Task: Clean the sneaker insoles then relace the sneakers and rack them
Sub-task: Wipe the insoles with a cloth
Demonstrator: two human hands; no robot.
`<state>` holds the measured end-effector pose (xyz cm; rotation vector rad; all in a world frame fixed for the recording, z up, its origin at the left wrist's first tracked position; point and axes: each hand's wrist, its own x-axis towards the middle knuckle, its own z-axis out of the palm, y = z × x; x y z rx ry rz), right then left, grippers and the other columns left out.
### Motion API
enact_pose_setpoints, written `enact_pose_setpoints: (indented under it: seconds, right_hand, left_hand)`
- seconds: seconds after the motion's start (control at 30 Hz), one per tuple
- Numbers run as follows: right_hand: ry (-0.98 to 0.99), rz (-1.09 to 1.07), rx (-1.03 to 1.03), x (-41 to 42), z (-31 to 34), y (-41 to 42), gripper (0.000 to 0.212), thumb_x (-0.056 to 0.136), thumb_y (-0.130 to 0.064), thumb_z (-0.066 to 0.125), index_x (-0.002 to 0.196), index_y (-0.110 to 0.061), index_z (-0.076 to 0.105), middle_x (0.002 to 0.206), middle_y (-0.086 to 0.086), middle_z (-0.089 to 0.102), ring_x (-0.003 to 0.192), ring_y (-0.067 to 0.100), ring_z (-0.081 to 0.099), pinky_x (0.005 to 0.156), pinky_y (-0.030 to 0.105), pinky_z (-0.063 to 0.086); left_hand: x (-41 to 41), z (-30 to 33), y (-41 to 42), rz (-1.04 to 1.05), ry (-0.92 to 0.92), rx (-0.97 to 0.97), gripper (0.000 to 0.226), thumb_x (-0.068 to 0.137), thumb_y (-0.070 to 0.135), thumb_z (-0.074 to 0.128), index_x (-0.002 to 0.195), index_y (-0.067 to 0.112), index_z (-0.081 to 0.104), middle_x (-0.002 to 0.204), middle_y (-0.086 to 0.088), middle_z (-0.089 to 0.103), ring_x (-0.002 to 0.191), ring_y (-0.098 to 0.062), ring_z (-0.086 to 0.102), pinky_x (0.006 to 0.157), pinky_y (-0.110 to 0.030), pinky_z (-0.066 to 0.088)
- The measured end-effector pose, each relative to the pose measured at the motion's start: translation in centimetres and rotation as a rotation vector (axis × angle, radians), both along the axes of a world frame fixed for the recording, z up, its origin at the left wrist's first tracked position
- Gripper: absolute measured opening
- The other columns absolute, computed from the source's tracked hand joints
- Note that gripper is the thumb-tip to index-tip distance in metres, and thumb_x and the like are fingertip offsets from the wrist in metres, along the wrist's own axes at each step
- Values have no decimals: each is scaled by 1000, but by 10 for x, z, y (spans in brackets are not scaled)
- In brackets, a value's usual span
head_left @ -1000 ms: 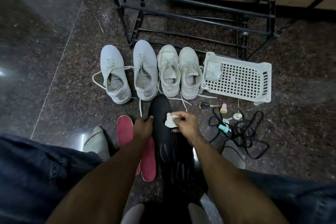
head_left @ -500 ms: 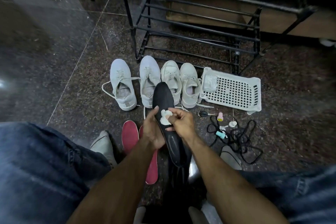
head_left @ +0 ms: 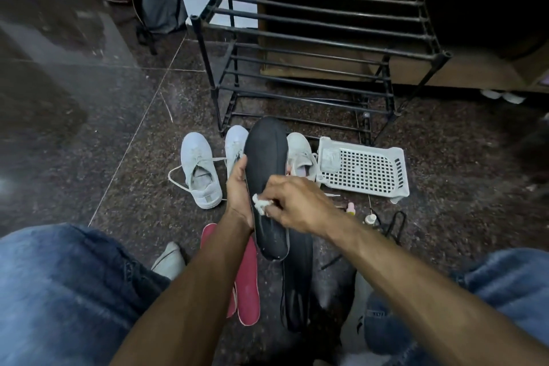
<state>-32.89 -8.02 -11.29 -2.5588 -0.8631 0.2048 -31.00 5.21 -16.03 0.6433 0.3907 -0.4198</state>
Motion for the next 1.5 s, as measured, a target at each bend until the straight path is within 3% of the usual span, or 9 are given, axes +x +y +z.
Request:
enact_pose_setpoints:
  seconds: [0.27,0.37,0.47,0.73,1.0,1.1,1.23,1.37,1.5]
  right_hand:
    - [-131,-239,-5,9,10,-2,22,89,-31,56,96,-15,70,93,0,64,84,25,62,74,37,50]
    - [-91,-27,32,-29,11,0,20,86,-30,57,86,-14,69,84,-2,62,72,24,60,61,34,46]
    - [-143,31,-26,-40,7,-5,32,84,-39,44,85,-17,67,81,-4,58,62,24,58,52,30,39]
    - [-253,-302,198,-21,20,16,23,81,-32,54,77,-15,68,76,-1,62,64,26,61,51,34,48]
    - [88,-636,272,18,19,4,8,81,-27,68,74,-25,67,59,-9,58,67,18,58,59,27,42]
    - [127,-564,238,14,13,-1,13,87,-24,64,96,-27,73,85,-9,69,81,14,62,71,29,50]
    - [185,-213,123,-5,15,-7,33,95,-22,57,127,-23,63,98,-11,50,95,11,52,84,33,46]
    - [53,-75,128,-31,25,-8,25,92,-24,61,116,-21,69,97,-8,57,84,11,52,75,33,48]
    - [-54,-132,5,-18,32,-7,22,92,-27,56,104,-15,71,96,-1,61,87,25,59,76,40,50]
  left_hand:
    - [-9,4,-12,2,-3,-36,57,95,48,37,97,6,76,102,-14,72,89,-25,70,82,-34,56]
    - [-6,13,-7,-1,-27,-42,70,89,55,41,125,-2,60,116,-20,63,89,-31,65,76,-38,55]
    - [-2,17,-9,-58,-18,-31,78,86,62,38,117,-5,63,112,-19,62,84,-29,63,65,-36,51]
    - [17,50,9,-49,-94,-47,81,87,64,40,128,-3,56,118,-20,61,93,-31,62,87,-40,50]
    - [-16,38,-9,68,-105,-131,78,87,62,47,138,2,48,130,-17,56,115,-29,58,102,-42,47]
    - [-29,31,-16,46,-77,-116,55,95,47,41,111,2,68,99,-15,71,85,-26,71,75,-36,60]
    - [-23,27,-17,95,-40,-79,60,96,47,37,102,0,74,109,-20,68,96,-30,68,91,-42,52]
    - [-17,31,-15,77,35,-169,70,90,54,45,134,1,53,141,-25,46,122,-44,52,92,-55,51]
    - [-21,32,-23,144,-14,-95,56,96,45,40,119,1,65,125,-22,61,107,-33,62,94,-42,51]
